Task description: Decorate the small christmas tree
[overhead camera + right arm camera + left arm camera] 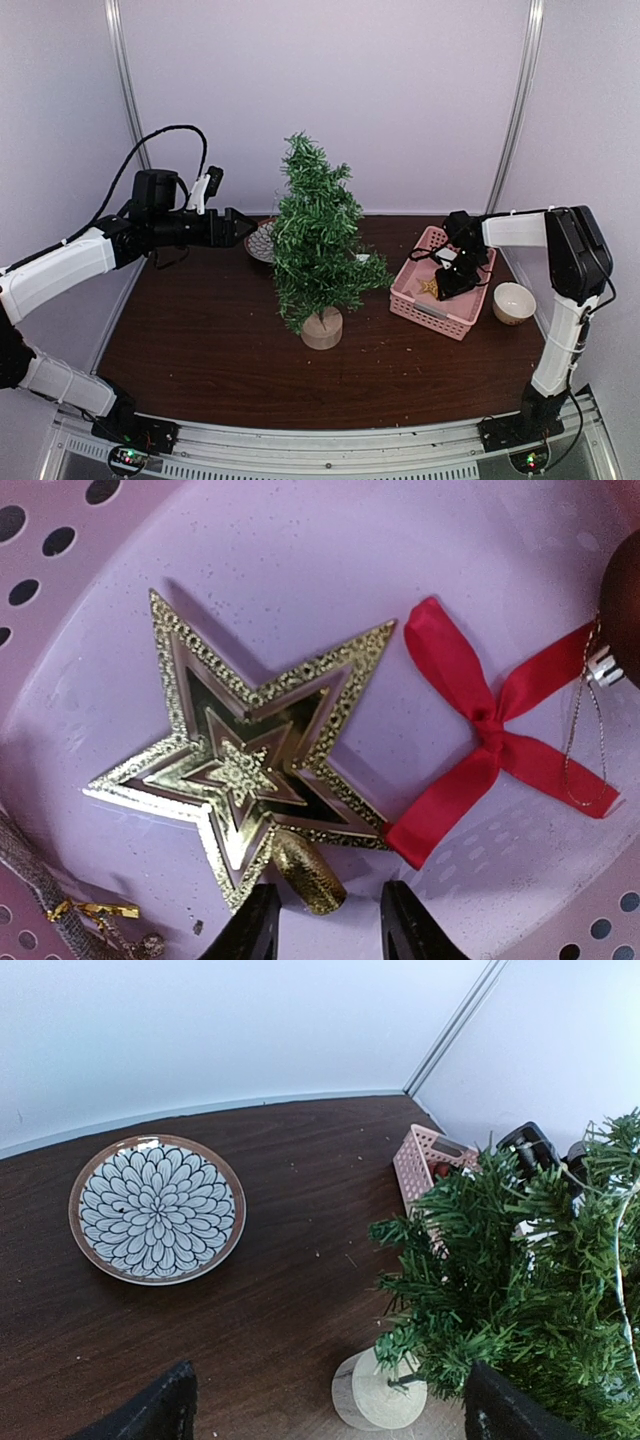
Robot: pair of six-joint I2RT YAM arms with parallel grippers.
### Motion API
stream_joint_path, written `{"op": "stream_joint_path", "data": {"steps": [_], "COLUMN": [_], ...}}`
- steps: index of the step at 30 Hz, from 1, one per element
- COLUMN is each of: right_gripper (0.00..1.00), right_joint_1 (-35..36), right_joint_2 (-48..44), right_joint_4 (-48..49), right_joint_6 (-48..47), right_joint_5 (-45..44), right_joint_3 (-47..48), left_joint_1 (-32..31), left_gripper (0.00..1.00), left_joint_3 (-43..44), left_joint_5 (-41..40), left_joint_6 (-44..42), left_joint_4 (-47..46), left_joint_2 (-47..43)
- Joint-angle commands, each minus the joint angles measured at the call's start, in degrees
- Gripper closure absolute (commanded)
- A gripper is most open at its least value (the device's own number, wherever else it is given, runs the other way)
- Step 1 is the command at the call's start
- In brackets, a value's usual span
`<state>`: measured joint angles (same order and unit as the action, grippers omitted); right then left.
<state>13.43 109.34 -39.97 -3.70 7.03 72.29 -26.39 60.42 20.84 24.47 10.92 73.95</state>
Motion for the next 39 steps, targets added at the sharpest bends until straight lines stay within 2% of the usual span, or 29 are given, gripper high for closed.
{"op": "stream_joint_path", "data": {"steps": [1, 11, 18, 29, 39], "right_gripper": [0.62, 0.82, 0.90, 0.90, 0.91], "right_joint_1": [1.6, 2.8, 4.0, 4.5, 4.7], "right_joint_2": [2.4, 4.0, -1.9, -13.0, -29.4], "right_joint_4": [0.9, 0.5, -1.7, -4.7, 3.3], "right_joint_6": [-1.1, -1.6, -0.1, 1.9, 2.6], "right_joint_5": [-1.8, -2.0, -3.3, -0.7, 1.7], "right_joint_3": [2.3, 3.0, 2.1, 0.4, -2.5], "left_joint_1": [0.2, 0.2, 0.3, 0.2, 0.2], "left_gripper": [0.07, 0.07, 0.07, 0.07, 0.08], "left_joint_3": [1.2, 1.2, 1.4, 1.7, 2.1], "left_joint_5": [0.8, 0.5, 0.7, -0.3, -5.2], "left_joint_6": [-0.7, -0.8, -0.5, 0.2, 0.6], "left_joint_4": [-2.6, -2.5, -2.4, -1.4, -0.4], "left_joint_2": [0.3, 0.2, -0.2, -1.9, -8.2]}}
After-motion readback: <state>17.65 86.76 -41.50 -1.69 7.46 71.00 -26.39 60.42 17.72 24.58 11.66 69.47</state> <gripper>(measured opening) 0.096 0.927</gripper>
